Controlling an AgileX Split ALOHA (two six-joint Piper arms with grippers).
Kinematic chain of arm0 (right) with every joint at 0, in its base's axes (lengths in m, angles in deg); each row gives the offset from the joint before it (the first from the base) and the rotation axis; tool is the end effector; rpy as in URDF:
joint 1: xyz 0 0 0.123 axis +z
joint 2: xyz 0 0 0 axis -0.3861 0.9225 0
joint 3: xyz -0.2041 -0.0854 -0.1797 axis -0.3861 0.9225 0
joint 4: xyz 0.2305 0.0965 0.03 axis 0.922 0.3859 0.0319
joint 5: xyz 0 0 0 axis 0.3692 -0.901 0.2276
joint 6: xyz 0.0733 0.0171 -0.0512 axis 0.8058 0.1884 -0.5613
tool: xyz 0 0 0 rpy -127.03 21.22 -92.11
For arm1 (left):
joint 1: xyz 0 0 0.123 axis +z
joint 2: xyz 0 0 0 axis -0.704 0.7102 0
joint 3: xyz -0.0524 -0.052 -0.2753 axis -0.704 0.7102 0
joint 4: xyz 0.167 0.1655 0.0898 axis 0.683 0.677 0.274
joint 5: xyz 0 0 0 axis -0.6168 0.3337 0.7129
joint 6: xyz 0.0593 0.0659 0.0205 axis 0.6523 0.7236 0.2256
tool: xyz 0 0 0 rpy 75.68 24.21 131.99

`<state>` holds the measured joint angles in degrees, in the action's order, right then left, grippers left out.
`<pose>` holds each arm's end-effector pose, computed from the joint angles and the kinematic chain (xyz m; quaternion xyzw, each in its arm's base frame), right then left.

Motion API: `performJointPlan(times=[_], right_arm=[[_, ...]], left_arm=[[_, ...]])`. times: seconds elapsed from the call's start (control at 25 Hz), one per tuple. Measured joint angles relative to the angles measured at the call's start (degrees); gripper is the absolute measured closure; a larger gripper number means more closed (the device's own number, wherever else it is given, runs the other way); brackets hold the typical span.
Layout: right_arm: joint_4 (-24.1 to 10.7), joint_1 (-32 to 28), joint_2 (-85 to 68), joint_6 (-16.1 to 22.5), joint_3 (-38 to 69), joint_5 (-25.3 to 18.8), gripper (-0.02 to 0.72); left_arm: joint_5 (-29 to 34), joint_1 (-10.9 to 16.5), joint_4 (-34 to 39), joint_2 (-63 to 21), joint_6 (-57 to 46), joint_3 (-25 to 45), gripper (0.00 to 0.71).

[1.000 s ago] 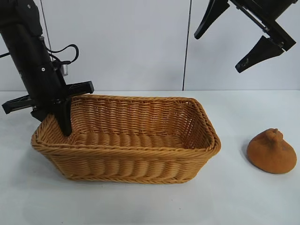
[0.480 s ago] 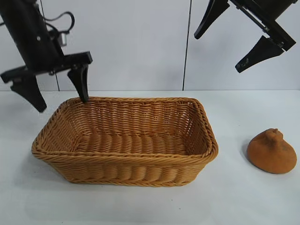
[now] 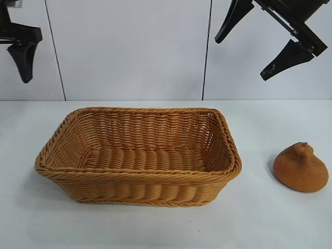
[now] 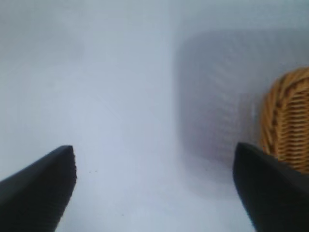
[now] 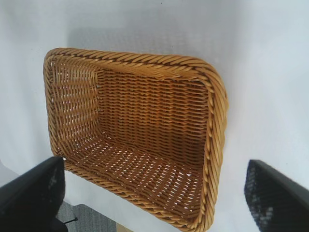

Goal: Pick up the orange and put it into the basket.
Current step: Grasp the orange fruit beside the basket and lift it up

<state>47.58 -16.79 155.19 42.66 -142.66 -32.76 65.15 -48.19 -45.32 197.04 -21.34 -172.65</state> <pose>0.3864 0.0887 0.2789 -0.0159 0.9551 0.2855 0.0775 0.4210 -0.0216 0.2604 0.0070 0.9942 0.0150 0.1067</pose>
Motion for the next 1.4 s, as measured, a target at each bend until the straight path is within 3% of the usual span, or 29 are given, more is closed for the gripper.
performJointPlan(times=[0.16,0.32,0.8,1.0,1.2,1.4], right_arm=[[0.0,0.0,0.0,0.0,0.0,0.0,0.01],[0.0,0.0,0.0,0.0,0.0,0.0,0.01],[3.5,0.0,0.0,0.0,0.0,0.0,0.01],[4.0,0.0,0.0,0.0,0.0,0.0,0.01],[4.0,0.0,0.0,0.0,0.0,0.0,0.01],[4.0,0.0,0.0,-0.1,0.0,0.0,0.01]], left_arm=[[0.0,0.9,-1.0,-3.6,0.2,1.8,0.091],[0.0,0.9,-2.2,-11.2,0.2,9.0,0.093],[-0.1,0.9,-2.5,-49.2,0.9,49.1,0.095],[-5.1,0.9,-2.5,-65.2,1.0,63.0,0.095],[-8.4,0.9,-2.5,-80.8,1.0,70.8,0.095],[-8.4,0.9,-2.5,-92.9,1.0,71.7,0.105]])
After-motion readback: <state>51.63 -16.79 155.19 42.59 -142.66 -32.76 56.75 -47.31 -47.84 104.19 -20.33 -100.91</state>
